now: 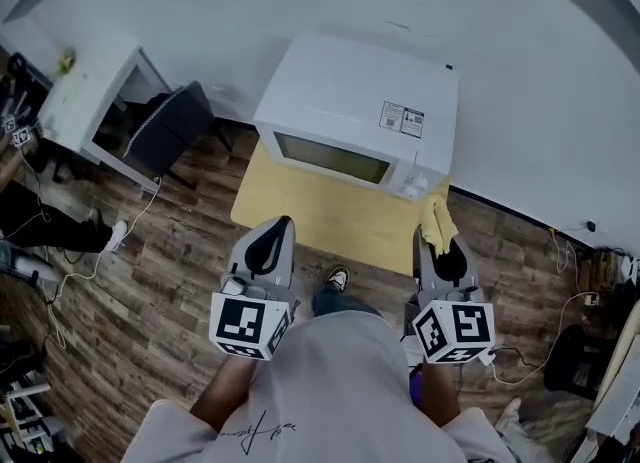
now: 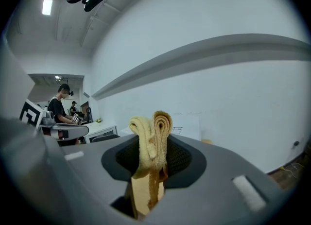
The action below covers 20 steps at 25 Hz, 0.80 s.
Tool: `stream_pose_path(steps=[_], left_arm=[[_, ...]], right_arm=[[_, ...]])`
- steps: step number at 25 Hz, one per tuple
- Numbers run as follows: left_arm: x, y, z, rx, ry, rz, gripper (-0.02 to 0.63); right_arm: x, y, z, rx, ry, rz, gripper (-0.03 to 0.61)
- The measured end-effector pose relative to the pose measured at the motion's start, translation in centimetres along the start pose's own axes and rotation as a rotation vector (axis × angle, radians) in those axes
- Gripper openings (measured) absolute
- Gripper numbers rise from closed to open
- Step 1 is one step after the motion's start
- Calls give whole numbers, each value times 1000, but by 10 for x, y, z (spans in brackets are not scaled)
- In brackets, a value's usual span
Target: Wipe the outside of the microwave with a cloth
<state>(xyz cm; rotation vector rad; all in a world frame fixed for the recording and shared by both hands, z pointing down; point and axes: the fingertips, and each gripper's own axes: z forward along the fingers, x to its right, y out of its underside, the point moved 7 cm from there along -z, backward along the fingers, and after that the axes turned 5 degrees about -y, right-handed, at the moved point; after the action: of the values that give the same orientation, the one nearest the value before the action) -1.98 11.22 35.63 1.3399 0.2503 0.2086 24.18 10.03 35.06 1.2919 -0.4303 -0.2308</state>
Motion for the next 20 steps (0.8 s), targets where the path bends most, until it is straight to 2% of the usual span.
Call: stream_pose_path(steps=[10,20], left_arm=[[-18,-17,74,-12,20,13,-9],[-3,-12,105,-53,56,20,-9]], right_arm=[[44,-24,54,-33,65,-29,120],[81,-25,72,-77,106,-43,114]])
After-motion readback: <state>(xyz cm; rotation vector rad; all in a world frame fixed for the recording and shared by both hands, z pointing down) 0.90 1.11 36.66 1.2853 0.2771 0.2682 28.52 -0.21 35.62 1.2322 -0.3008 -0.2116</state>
